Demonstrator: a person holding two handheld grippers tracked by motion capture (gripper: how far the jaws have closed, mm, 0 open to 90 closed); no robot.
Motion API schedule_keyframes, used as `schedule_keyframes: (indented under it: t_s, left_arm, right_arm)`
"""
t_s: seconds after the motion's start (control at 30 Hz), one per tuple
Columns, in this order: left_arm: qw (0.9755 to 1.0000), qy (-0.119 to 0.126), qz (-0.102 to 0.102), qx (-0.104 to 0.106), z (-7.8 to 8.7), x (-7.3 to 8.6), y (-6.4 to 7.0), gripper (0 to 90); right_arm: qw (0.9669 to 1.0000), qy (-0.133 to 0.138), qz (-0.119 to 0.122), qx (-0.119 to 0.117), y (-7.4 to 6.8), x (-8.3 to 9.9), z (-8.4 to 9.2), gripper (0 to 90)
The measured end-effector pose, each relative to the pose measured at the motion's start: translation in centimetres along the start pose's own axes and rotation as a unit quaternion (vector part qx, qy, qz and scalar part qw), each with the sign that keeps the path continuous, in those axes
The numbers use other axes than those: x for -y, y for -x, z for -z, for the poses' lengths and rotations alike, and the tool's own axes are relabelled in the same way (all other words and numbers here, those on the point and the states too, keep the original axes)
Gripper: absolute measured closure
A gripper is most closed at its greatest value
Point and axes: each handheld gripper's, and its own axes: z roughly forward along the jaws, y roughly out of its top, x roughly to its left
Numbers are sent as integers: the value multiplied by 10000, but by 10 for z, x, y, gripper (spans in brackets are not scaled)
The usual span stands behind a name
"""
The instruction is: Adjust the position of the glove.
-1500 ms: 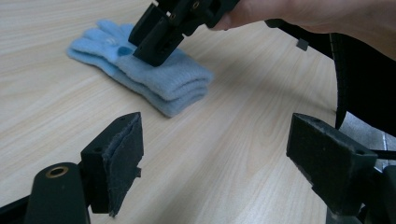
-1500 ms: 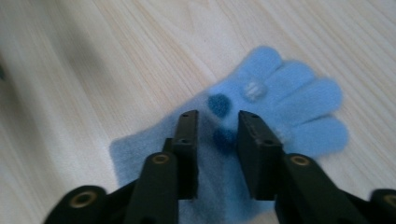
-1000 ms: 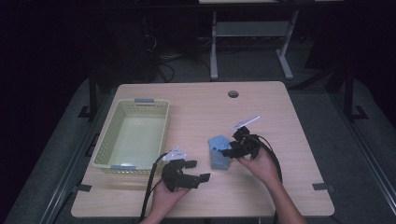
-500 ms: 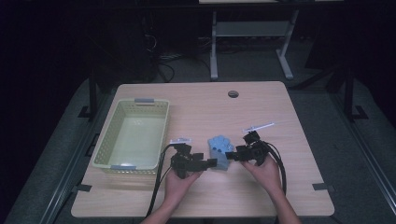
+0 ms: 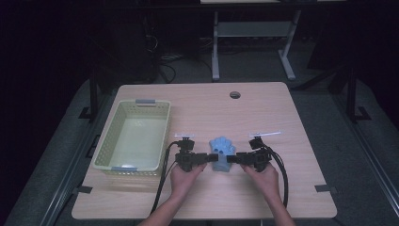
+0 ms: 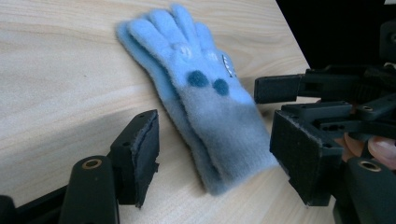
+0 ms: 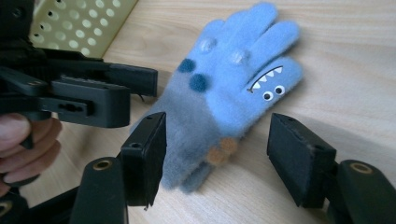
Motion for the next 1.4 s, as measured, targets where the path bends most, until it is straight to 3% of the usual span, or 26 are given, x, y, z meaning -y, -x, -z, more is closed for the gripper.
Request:
schedule_keyframes:
  t_s: [0.23, 0.57, 0.73, 0.9, 1.07, 1.2, 1.4]
  left_arm:
    - [9981, -136, 473, 359, -9, -1, -8, 398]
    - [9976, -179, 543, 399, -13, 0, -12, 500]
    - [9951, -165, 788, 574, -15, 1, -17, 548]
    - [9954, -194, 743, 582, -16, 2, -17, 591]
    - [9931, -251, 815, 800, -19, 3, -19, 592]
    - [9945, -296, 687, 727, -20, 2, -18, 622]
    - [9941, -353, 678, 766, -20, 1, -20, 659]
  right_arm:
    - [9998, 36, -187, -57, 0, 2, -5, 390]
    - [9994, 45, -338, -34, 0, 3, -12, 447]
    - [9991, 119, -415, -25, 3, 5, -14, 483]
    - [9987, 145, -490, -36, 2, 8, -14, 521]
    - [9991, 161, -398, -40, -1, 9, -17, 556]
    - [9985, 153, -502, -139, 0, 10, -18, 590]
    - [9980, 163, -568, -207, 0, 10, -21, 622]
